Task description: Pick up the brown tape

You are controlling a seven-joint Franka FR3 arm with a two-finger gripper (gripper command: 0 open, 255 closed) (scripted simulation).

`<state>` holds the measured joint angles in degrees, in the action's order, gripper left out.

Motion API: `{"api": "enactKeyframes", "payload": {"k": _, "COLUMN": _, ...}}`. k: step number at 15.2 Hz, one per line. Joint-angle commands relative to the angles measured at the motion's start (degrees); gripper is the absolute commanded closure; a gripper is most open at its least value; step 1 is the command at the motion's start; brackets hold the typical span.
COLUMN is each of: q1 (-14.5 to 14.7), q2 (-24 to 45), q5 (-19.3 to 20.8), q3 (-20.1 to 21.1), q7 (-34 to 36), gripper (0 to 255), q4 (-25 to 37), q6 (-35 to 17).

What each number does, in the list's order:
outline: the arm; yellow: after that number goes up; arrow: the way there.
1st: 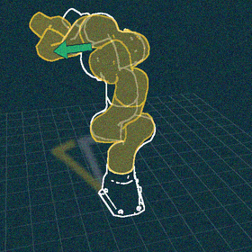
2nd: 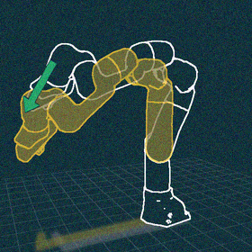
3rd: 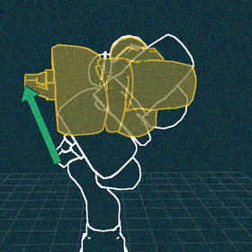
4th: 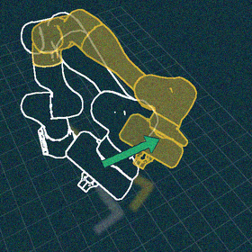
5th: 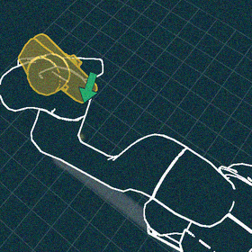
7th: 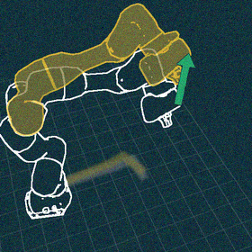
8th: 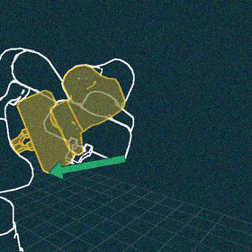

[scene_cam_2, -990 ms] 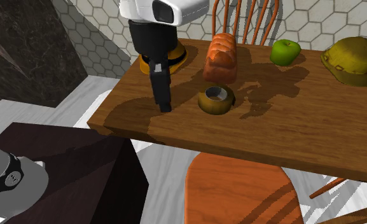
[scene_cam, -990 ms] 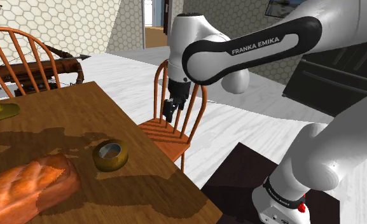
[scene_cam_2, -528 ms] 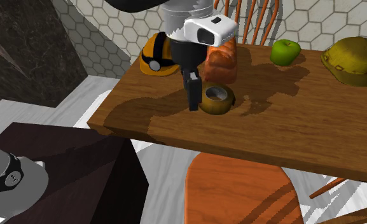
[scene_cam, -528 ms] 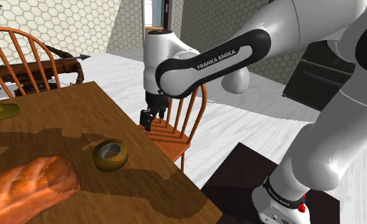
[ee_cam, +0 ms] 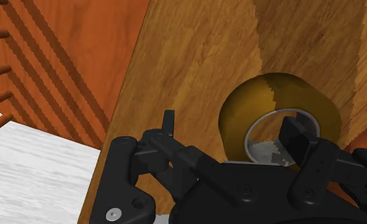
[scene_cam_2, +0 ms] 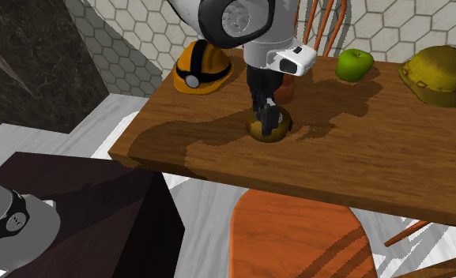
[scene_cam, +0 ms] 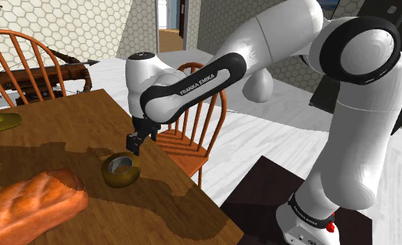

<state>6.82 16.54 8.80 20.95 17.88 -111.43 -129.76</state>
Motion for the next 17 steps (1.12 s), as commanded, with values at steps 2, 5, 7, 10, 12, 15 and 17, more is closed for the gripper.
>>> {"api": "enactKeyframes", "payload": {"k": 2, "q1": 2.18, "q2": 7.15, "q5": 2.53, "q3": -0.53, "q7": 2.13, "gripper": 0, "q4": 6.67, "q6": -0.11}}
{"api": "enactKeyframes", "payload": {"k": 5, "q1": 4.17, "q2": 12.73, "q5": 4.07, "q3": -1.16, "q7": 3.33, "gripper": 0, "q4": 12.54, "q6": 0.34}}
{"api": "enactKeyframes", "payload": {"k": 7, "q1": 4.34, "q2": 13.57, "q5": 4.44, "q3": -1.42, "q7": 3.57, "gripper": 0, "q4": 12.20, "q6": -0.81}}
{"api": "enactKeyframes", "payload": {"k": 10, "q1": 4.60, "q2": 14.89, "q5": 5.02, "q3": -1.81, "q7": 3.94, "gripper": 0, "q4": 11.80, "q6": -2.48}}
{"api": "enactKeyframes", "payload": {"k": 12, "q1": 4.78, "q2": 15.81, "q5": 5.42, "q3": -2.09, "q7": 4.20, "gripper": 0, "q4": 11.59, "q6": -3.58}}
{"api": "enactKeyframes", "payload": {"k": 15, "q1": 4.82, "q2": 16.06, "q5": 5.53, "q3": -2.17, "q7": 4.26, "gripper": 255, "q4": 11.51, "q6": -3.90}}
{"api": "enactKeyframes", "payload": {"k": 17, "q1": 4.80, "q2": 16.03, "q5": 5.53, "q3": -2.16, "q7": 4.25, "gripper": 255, "q4": 11.44, "q6": -3.94}}
